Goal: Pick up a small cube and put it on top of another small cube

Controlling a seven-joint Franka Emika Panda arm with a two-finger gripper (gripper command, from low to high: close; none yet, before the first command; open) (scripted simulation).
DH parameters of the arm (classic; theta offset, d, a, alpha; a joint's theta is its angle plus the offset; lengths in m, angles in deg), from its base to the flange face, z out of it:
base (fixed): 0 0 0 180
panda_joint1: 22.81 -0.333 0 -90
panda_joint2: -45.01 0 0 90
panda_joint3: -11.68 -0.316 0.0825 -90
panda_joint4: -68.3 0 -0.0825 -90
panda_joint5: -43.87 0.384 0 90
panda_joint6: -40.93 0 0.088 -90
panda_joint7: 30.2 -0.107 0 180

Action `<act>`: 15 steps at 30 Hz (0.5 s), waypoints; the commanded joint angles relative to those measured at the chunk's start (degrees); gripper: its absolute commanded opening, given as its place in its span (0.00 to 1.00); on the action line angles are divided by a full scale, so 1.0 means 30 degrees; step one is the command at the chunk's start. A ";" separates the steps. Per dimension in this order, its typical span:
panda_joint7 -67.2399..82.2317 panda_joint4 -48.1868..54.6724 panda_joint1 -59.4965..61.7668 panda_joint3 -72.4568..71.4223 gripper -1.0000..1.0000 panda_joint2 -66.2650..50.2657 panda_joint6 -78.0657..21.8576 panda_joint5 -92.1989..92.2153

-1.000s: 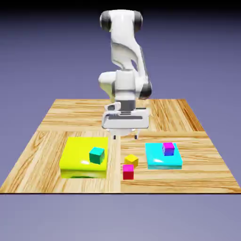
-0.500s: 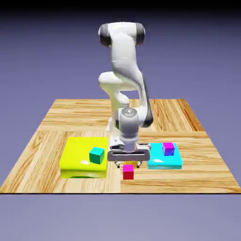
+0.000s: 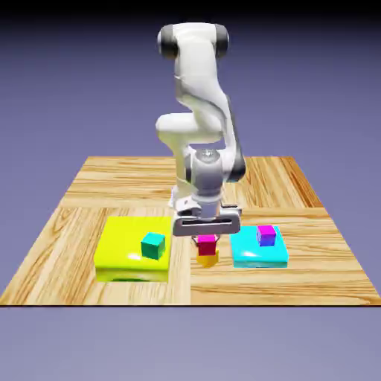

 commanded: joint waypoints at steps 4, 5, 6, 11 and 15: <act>0.1779 -0.1940 -0.0590 -0.0032 0.00 0.2730 -0.0777 0.0653; 0.1779 -0.1941 -0.0590 -0.0032 0.00 0.2731 -0.0777 0.0653; 0.1671 -0.1910 -0.0656 0.0071 0.00 0.2040 -0.0118 0.0499; 0.1130 -0.1758 -0.0986 0.0587 0.00 -0.1418 0.3179 -0.0272; 0.0982 -0.1716 -0.1076 0.0728 1.00 -0.2365 0.4081 -0.0484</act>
